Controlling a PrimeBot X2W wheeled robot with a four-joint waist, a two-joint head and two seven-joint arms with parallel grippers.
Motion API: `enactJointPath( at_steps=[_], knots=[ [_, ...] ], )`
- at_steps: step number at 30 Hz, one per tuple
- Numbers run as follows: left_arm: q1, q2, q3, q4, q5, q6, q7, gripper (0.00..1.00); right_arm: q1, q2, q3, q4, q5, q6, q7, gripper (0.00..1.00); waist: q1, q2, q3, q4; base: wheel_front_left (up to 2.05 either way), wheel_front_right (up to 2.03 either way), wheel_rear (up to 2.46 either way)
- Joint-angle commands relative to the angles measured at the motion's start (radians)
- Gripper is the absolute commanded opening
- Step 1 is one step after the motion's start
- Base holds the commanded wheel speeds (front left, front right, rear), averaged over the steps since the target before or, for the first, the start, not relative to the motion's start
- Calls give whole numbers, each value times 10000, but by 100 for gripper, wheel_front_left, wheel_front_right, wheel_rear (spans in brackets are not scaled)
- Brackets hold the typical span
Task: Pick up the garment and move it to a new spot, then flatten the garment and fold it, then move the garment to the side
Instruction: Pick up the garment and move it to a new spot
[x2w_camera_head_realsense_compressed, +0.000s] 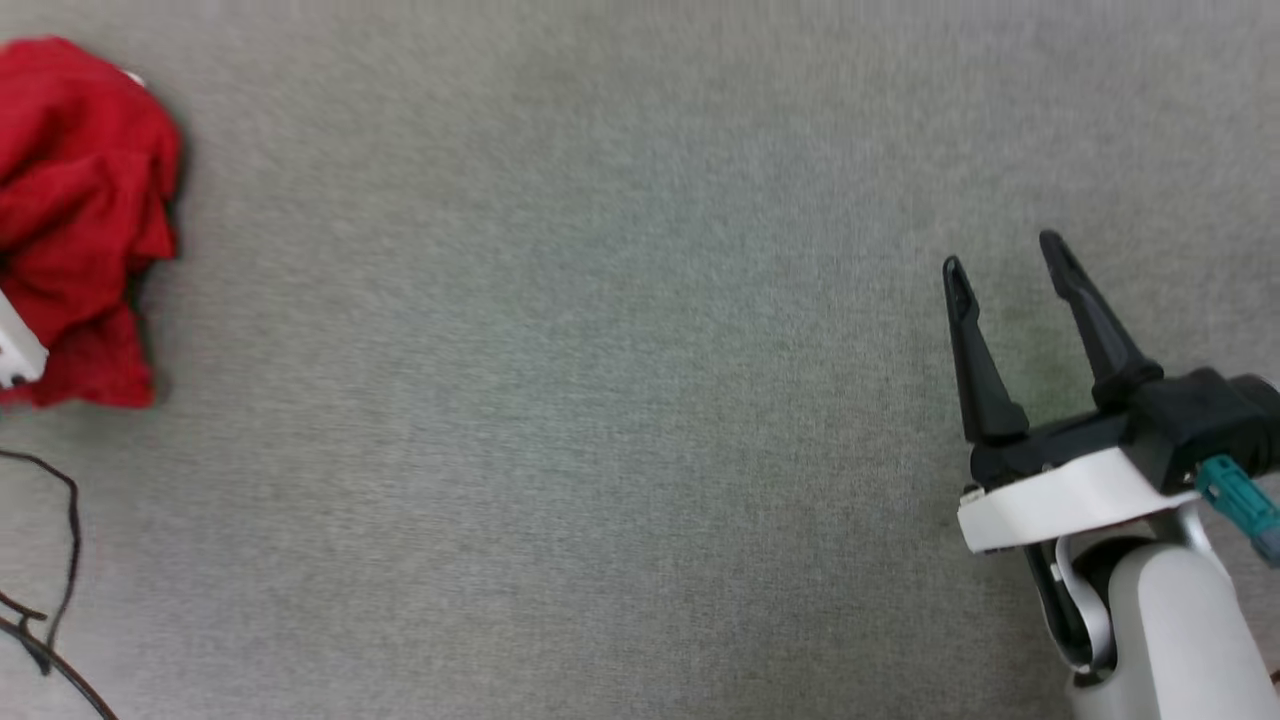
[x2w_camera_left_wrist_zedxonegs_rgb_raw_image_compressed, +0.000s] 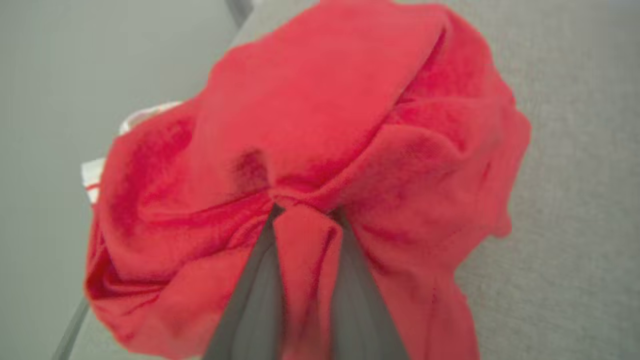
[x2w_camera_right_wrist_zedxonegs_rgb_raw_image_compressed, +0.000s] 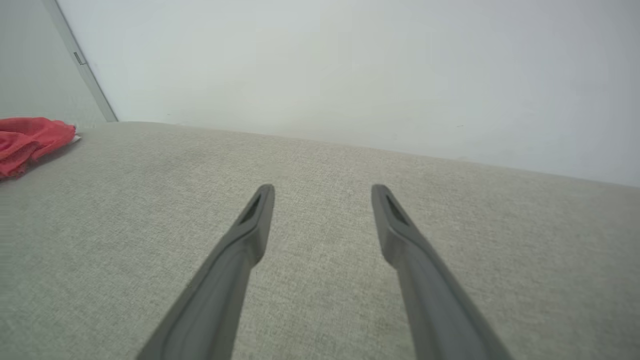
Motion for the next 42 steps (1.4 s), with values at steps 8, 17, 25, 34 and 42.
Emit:
enactJointPath(
  at_steps=[8,17,25,34,42],
  knots=[
    [-145,-276,-285,-810,733,396,-3182,0,918,18,-346,133,441,-3,40,100,-1,0,-2411,364,0,0,0],
    [853,-1449,-679,-2696,666,438,-4344,0,1814,17,-684,-157,812,-3,221,100,-1,0,-3706,-210,0,0,0],
    [2392,-2841,-1620,-5672,638,557,-4166,0,2296,19,-888,-586,1003,-3,404,100,-1,0,-4000,-1311,0,0,0],
    [4304,-3832,-3558,-7894,810,314,-3192,0,2537,21,-1207,-866,1232,-2,350,100,-1,0,-3402,-2121,0,0,0],
    [5919,-3945,-5610,-7536,1025,-38,-2474,0,2233,20,-1105,-806,1447,-3,190,100,-1,0,-2640,-2039,0,0,0]
  ],
)
